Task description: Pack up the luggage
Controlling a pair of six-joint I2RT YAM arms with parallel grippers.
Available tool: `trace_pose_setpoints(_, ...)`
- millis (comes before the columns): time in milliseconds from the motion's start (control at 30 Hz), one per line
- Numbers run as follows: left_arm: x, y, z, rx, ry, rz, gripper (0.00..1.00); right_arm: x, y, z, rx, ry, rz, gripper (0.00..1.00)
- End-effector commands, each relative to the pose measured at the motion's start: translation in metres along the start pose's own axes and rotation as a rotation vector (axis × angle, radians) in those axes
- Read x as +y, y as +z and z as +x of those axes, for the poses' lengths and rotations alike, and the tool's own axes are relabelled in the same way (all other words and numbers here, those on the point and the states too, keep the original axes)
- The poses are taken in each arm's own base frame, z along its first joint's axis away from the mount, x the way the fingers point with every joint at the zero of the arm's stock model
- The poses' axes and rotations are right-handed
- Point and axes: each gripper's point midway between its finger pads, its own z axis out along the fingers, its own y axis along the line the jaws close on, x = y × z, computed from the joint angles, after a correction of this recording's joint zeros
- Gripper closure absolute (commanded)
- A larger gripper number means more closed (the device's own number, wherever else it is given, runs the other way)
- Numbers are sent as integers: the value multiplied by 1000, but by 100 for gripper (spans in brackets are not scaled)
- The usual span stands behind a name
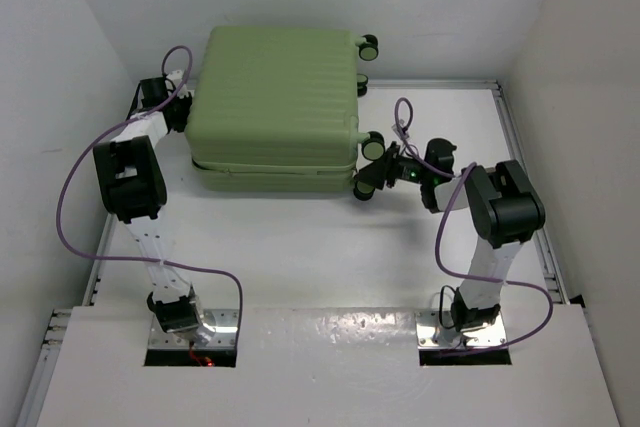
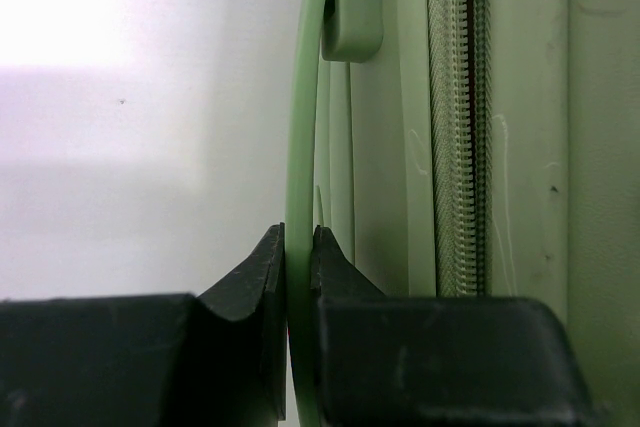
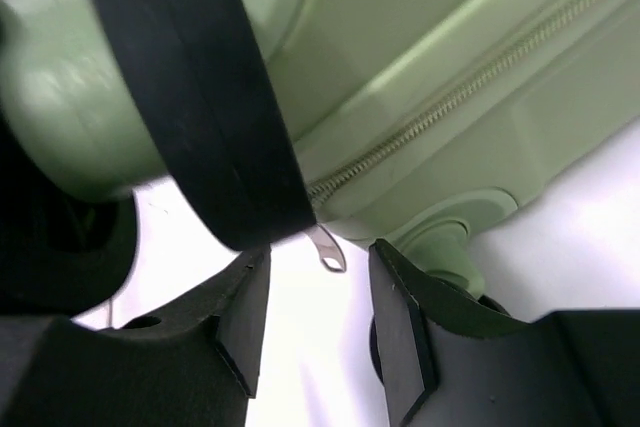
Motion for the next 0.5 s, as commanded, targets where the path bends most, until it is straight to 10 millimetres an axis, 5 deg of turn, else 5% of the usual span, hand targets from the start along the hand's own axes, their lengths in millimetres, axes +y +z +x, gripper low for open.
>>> trace_pose_setpoints(0,21,-5,102,326,-93,-74,100,0,15,-10,-65,-119,60,56)
trace_pose_setpoints(233,21,-6,106,335,-96,-74,100,3,27,-7,-107,-64,131,67)
trace_pose_setpoints(467,22,-6,110,344,-89,-72,100,12,38,-18,-128,-107,84,61)
